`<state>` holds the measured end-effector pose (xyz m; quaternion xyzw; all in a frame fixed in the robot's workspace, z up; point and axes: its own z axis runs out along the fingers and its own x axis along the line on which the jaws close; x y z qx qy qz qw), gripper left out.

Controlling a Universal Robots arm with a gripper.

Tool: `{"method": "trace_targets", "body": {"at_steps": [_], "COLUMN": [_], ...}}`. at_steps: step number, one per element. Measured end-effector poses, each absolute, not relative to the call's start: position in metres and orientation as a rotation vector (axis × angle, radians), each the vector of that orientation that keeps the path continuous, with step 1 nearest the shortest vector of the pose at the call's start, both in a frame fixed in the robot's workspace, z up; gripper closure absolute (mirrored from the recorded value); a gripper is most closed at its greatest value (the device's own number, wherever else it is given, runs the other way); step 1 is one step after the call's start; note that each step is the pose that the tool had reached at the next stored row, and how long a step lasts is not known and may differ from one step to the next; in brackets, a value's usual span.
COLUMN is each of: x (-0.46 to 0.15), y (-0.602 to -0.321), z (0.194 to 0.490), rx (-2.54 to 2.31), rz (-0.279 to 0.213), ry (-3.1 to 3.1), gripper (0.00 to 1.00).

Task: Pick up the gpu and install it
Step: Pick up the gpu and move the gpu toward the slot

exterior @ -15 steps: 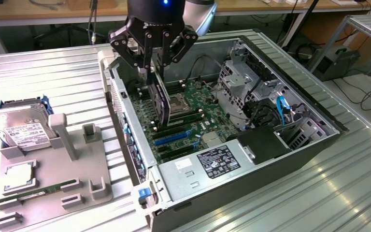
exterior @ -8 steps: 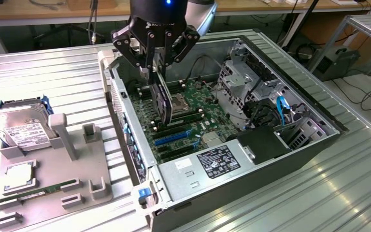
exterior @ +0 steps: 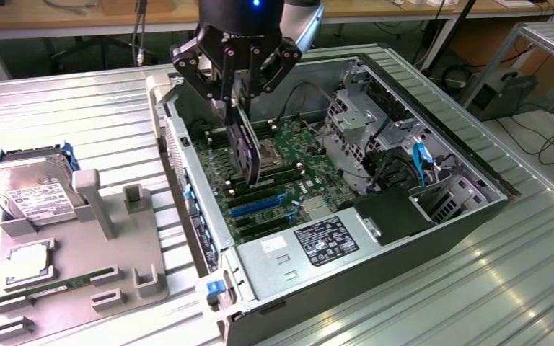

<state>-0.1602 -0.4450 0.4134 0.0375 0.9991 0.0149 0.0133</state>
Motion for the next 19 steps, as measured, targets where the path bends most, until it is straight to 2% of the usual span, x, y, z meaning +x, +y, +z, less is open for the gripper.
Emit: {"method": "trace_targets", "body": {"at_steps": [19], "x": [-0.148], "y": [-0.445], "z": [0.413], "rx": [0.117], "rz": [0.042], "ry": [3.113], "gripper": [0.73]}}
